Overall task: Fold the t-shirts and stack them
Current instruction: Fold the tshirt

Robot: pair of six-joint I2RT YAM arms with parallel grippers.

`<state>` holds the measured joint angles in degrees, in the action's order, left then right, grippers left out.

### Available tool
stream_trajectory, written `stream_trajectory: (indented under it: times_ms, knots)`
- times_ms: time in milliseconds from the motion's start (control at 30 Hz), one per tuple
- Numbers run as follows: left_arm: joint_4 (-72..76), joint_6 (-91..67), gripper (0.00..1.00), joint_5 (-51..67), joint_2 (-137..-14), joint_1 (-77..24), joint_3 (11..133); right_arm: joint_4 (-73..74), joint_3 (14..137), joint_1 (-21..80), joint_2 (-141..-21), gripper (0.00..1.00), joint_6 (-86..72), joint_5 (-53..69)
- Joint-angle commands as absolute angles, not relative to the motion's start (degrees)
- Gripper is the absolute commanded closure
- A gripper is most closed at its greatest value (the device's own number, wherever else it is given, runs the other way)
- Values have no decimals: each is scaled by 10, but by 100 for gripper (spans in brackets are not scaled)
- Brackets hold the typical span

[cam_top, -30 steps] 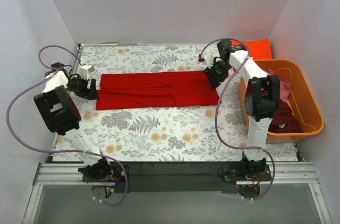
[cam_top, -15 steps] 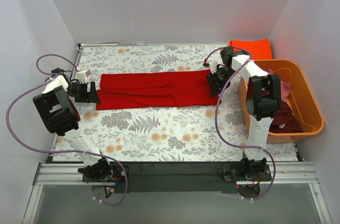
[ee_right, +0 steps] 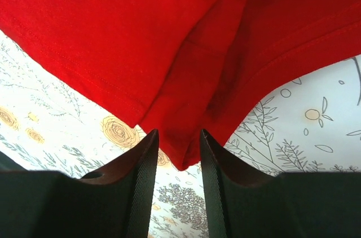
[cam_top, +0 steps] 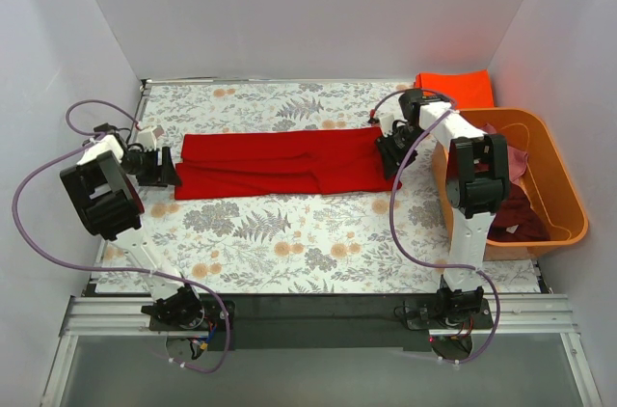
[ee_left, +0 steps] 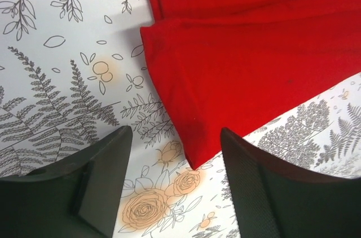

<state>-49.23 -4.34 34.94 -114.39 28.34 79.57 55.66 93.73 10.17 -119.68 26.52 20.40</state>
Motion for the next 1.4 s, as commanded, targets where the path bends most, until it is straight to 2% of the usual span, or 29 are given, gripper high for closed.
stream_trajectory:
  times_ms: [0,133,300,433,533,633,733,1067,1367]
  knots:
    - [-505,-41,41,374,-1160,279,804,562,928,98,-1195,59,262,217]
    - [-512,-36,51,374,-1162,277,798,562,920,96,-1194,64,263,221]
    - [-527,-26,53,372,-1164,273,788,564,914,93,-1194,68,264,223]
    - [-526,-31,60,368,-1164,272,789,567,920,91,-1198,81,265,226]
    - [-531,-33,69,367,-1168,273,795,569,921,91,-1198,89,265,228]
    - [-538,-34,85,369,-1169,273,801,571,918,89,-1195,99,268,229]
    - [-549,-33,99,368,-1170,273,811,575,916,85,-1190,99,272,228]
    - [-613,-4,100,349,-1151,273,881,593,917,78,-1150,99,296,186]
    - [-584,20,100,289,-1151,273,817,564,826,78,-1138,99,319,131]
